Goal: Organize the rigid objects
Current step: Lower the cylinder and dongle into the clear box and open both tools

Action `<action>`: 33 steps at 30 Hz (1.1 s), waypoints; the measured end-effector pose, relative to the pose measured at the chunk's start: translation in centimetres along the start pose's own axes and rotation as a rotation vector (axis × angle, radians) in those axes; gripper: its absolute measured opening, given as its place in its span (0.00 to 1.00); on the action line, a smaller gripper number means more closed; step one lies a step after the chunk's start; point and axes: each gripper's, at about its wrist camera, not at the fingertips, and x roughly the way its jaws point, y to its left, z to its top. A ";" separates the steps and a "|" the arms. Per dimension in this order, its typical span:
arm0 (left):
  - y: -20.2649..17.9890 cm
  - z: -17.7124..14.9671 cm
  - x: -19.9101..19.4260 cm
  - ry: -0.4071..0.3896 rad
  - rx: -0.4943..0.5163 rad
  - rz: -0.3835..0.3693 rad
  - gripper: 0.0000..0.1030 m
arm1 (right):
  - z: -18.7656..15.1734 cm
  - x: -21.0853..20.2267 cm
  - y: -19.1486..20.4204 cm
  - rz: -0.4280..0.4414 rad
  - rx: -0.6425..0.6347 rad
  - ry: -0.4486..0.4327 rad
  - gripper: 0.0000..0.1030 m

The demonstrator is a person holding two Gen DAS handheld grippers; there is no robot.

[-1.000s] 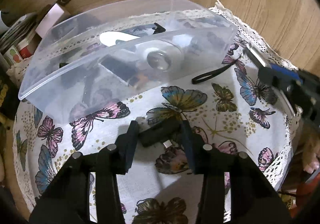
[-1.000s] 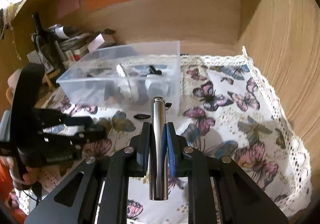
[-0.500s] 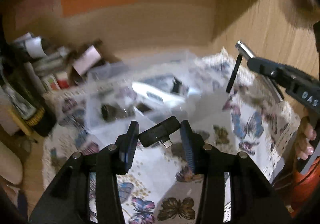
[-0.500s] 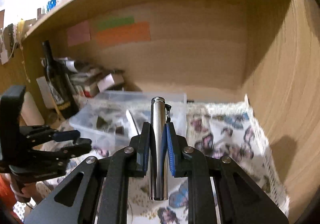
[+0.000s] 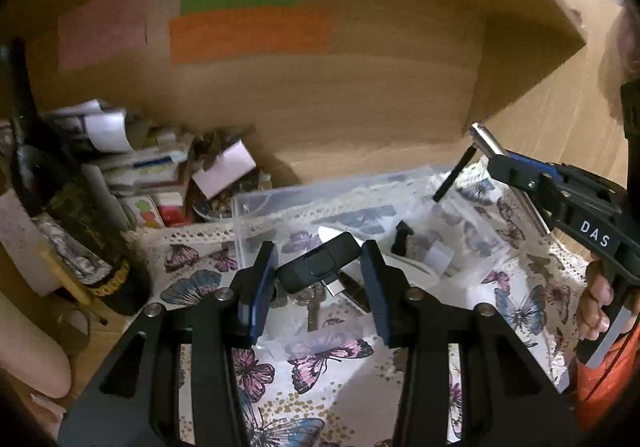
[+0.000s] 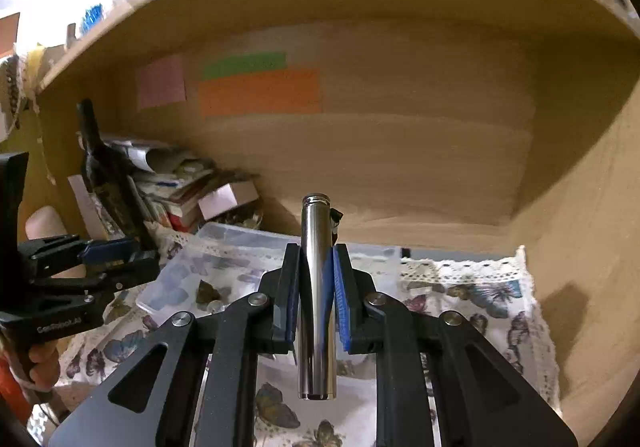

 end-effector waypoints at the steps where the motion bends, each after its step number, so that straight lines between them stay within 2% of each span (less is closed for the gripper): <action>1: 0.0 -0.1 0.6 0.014 0.000 0.001 0.41 | -0.1 0.9 0.1 0.002 -0.001 0.019 0.14; 5: -0.1 -0.4 3.1 0.074 0.006 -0.007 0.41 | -0.7 3.9 0.3 0.010 0.001 0.101 0.14; 10: -0.5 -0.9 5.3 0.110 0.021 -0.012 0.41 | -2.1 7.4 0.0 0.010 0.005 0.201 0.14; 18: -0.6 -1.5 7.2 0.163 0.010 -0.010 0.41 | -3.5 9.5 0.3 -0.003 -0.020 0.286 0.14; 23: -0.4 -1.3 6.6 0.150 -0.004 -0.017 0.42 | -3.0 8.4 0.2 -0.015 -0.036 0.265 0.17; 29: -0.7 -0.5 3.2 0.067 -0.002 -0.009 0.42 | -1.6 4.7 0.3 -0.011 -0.037 0.176 0.20; 32: -1.0 -0.2 0.8 0.011 -0.005 -0.016 0.44 | -0.9 1.7 0.8 -0.014 -0.048 0.105 0.26; 33: -1.1 -0.1 -0.2 -0.015 -0.005 -0.017 0.47 | -0.7 0.6 1.1 -0.017 -0.051 0.077 0.31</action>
